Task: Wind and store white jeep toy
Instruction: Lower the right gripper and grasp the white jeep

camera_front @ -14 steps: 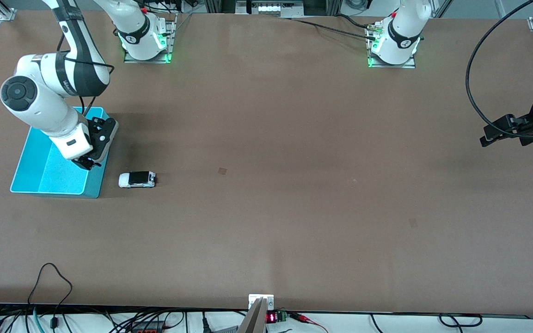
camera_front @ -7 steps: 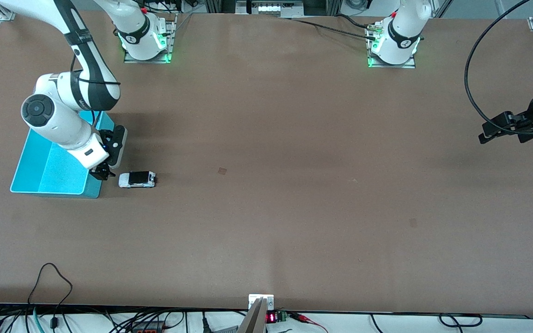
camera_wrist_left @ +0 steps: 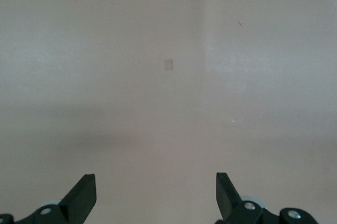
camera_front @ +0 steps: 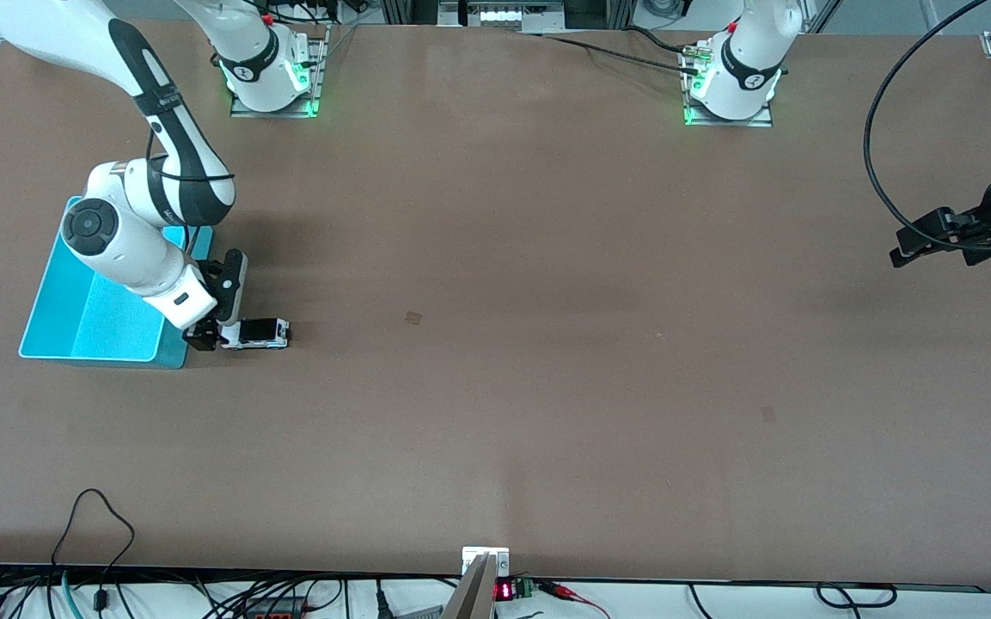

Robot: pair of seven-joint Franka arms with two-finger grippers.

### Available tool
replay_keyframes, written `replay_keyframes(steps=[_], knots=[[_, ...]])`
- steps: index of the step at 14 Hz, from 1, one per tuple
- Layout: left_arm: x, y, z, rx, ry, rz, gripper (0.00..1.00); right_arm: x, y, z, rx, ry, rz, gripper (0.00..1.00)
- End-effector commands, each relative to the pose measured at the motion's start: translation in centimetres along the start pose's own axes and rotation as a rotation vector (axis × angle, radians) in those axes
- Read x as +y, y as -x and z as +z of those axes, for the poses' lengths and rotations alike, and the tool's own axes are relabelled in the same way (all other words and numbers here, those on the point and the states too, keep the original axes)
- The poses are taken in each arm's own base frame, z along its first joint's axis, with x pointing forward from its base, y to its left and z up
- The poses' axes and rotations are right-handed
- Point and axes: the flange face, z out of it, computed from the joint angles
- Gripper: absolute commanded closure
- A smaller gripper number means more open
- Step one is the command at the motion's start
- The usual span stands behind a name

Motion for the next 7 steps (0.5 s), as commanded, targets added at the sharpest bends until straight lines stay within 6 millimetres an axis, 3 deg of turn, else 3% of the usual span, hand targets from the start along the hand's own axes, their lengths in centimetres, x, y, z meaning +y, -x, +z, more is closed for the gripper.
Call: replay_keyframes(steps=[1, 4, 7], knots=[[0.0, 0.4, -0.3, 0.022, 0.0, 0.006, 0.0, 0.5, -0.7, 1.3, 0.009, 0.014, -0.031, 0.0], [-0.5, 0.2, -0.1, 0.026, -0.005, -0.003, 0.0, 1.0, -1.4, 1.9, 0.015, 0.017, -0.039, 0.0], [-2.6, -0.1, 0.2, 0.022, -0.006, -0.039, 0.0, 1.4, -1.9, 2.5, 0.021, 0.018, -0.035, 0.0]])
